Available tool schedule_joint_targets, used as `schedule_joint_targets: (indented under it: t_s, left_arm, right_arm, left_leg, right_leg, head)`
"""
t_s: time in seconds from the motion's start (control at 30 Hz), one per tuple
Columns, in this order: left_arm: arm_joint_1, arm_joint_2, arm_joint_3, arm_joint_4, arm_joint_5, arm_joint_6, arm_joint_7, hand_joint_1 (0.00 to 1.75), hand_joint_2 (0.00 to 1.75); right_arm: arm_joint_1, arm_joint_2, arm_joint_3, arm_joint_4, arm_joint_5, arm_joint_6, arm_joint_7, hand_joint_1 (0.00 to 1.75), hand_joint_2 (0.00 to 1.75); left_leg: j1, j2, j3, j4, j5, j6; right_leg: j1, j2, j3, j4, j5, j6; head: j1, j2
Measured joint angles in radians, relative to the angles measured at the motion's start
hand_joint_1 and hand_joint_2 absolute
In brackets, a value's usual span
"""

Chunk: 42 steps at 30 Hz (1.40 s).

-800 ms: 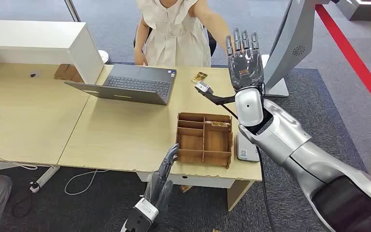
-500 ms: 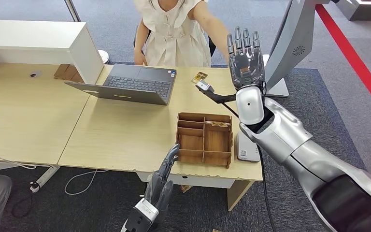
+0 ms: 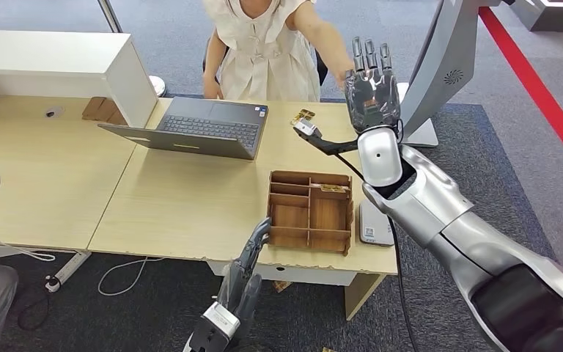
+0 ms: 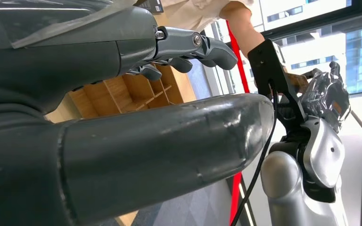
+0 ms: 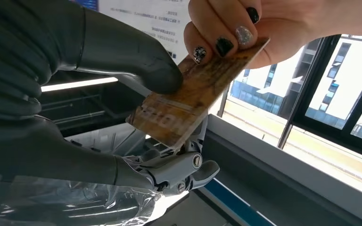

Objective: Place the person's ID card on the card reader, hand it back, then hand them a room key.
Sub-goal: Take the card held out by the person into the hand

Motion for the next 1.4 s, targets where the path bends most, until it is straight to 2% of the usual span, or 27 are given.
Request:
schedule_joint_targets:
  t_s: [0.4,0.67,0.97,1.17,1.4]
  left_arm:
    - [0.0,0.0,0.0,0.0,-0.005,-0.021,0.001,0.0,0.0]
    - [0.008,0.0,0.009,-0.002,-0.028,0.001,0.017,0.0,0.0]
    - [0.028,0.01,0.026,-0.012,-0.03,0.068,0.024,0.0,0.0]
    - [0.045,0.022,0.038,-0.028,-0.028,0.082,0.037,0.0,0.0]
    - [0.083,0.034,0.069,-0.053,-0.056,0.083,0.044,0.0,0.0]
  right_arm:
    - [0.014,0.0,-0.018,0.027,0.0,-0.035,-0.004,1.75,1.75]
    - [0.09,0.012,-0.103,0.029,-0.001,-0.248,-0.017,1.75,1.75]
    - [0.25,-0.002,-0.28,-0.033,-0.065,-0.398,-0.077,1.75,1.75]
    - [0.398,-0.039,-0.393,-0.145,-0.088,-0.406,-0.112,1.75,1.75]
    - [0.536,-0.087,-0.484,-0.226,-0.082,-0.406,-0.115,1.75,1.75]
  left_leg:
    - [0.0,0.0,0.0,0.0,0.0,0.0]
    - [0.0,0.0,0.0,0.0,0.0,0.0]
    - [0.0,0.0,0.0,0.0,0.0,0.0]
    - [0.0,0.0,0.0,0.0,0.0,0.0]
    - [0.0,0.0,0.0,0.0,-0.001,0.0]
  right_leg:
    - [0.0,0.0,0.0,0.0,0.0,0.0]
    - [0.0,0.0,0.0,0.0,0.0,0.0]
    - [0.0,0.0,0.0,0.0,0.0,0.0]
    - [0.0,0.0,0.0,-0.001,0.0,0.0]
    - [0.0,0.0,0.0,-0.001,0.0,0.0]
  head:
    - [0.0,0.0]
    - [0.0,0.0]
    - [0.0,0.0]
    - [0.0,0.0]
    - [0.0,0.0]
